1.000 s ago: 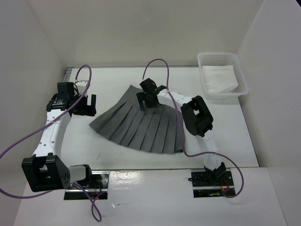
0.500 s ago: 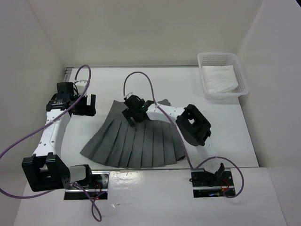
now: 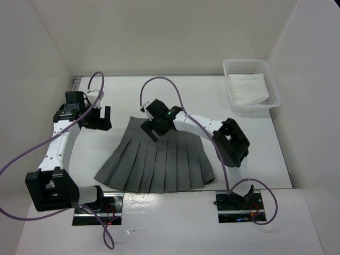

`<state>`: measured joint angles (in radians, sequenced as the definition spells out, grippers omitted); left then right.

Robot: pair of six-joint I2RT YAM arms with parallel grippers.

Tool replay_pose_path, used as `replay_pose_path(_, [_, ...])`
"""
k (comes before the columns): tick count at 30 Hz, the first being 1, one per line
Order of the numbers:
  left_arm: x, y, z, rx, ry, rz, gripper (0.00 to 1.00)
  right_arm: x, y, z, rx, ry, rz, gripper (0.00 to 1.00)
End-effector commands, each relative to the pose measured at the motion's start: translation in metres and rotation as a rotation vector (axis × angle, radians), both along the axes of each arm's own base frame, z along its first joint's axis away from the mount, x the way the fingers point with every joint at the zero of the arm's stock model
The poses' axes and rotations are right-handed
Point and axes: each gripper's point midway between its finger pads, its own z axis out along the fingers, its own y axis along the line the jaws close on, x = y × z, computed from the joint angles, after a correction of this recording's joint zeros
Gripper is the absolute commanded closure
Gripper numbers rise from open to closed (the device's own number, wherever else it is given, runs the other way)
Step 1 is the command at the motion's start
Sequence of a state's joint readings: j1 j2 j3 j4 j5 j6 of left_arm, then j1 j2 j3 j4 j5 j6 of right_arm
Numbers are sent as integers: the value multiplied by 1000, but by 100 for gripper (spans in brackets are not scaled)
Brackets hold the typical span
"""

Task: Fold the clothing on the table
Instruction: Flatten the skirt out, then fold the skirt

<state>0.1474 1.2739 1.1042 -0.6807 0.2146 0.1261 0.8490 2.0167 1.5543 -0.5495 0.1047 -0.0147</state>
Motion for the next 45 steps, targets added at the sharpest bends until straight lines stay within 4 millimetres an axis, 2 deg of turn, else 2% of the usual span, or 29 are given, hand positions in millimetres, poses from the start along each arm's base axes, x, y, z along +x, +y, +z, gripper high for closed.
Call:
replay_pose_path(1, [21, -17, 13, -83, -43, -102, 1, 33, 2, 120, 236, -89, 57, 1])
replay_pose_path(2, [29, -20, 7, -102, -28, -124, 1, 34, 0, 126, 269, -64, 91, 1])
replay_pose_path(3, [38, -26, 13, -134, -51, -153, 1, 42, -8, 137, 285, -87, 95, 1])
replay_pose_path(4, [44, -28, 1, -160, -12, -162, 3, 57, -31, 145, 291, -107, 53, 1])
replay_pose_path(5, [51, -30, -1, -171, -11, -170, 3, 64, -45, 145, 282, -117, 34, 2])
replay_pose_path(6, [58, -36, -4, -194, -6, -194, 6, 70, -63, 137, 253, -116, 23, 4])
replay_pose_path(7, [67, -37, -16, -214, 27, -198, 7, 83, -93, 138, 249, -124, -44, 7])
replay_pose_path(8, [71, -39, -22, -231, 43, -205, 10, 82, -110, 125, 232, -96, -59, 17])
replay_pose_path(10, [81, -48, -31, -269, 59, -249, 17, 87, -142, 116, 226, -77, -115, 31])
replay_pose_path(11, [89, -49, -45, -282, 87, -259, 17, 92, -171, 109, 218, -66, -165, 36])
replay_pose_path(12, [91, -55, -52, -296, 106, -273, 17, 92, -180, 104, 229, -47, -181, 40])
replay_pose_path(13, [96, -58, -57, -321, 110, -286, 18, 89, -191, 103, 233, -35, -200, 40])
replay_pose_path(14, [96, -64, -72, -344, 150, -297, 18, 87, -207, 100, 233, -29, -224, 40])
replay_pose_path(15, [100, -65, -78, -357, 154, -302, 18, 85, -212, 99, 231, -26, -235, 40])
replay_pose_path(17, [106, -73, -91, -380, 167, -323, 18, 78, -217, 99, 237, -22, -241, 40])
replay_pose_path(23, [126, -91, -109, -377, 179, -368, 19, 70, -219, 100, 235, -17, -242, 39])
replay_pose_path(26, [134, -95, -121, -379, 195, -376, 24, 66, -220, 94, 221, 6, -236, 39])
replay_pose_path(27, [142, -100, -116, -374, 176, -390, 24, 68, -218, 94, 229, 10, -230, 39])
replay_pose_path(29, [146, -100, -122, -377, 189, -388, 34, 70, -217, 94, 229, 10, -230, 39])
replay_pose_path(30, [152, -105, -122, -373, 180, -400, 34, 69, -217, 88, 222, 31, -233, 40])
replay_pose_path(37, [152, -104, -121, -371, 202, -410, 52, 74, -216, 86, 219, 39, -233, 42])
replay_pose_path(43, [136, -102, -132, -364, 259, -418, 52, 77, -214, 80, 222, 55, -230, 42])
replay_pose_path(45, [136, -102, -132, -360, 256, -426, 52, 79, -213, 79, 221, 58, -230, 43])
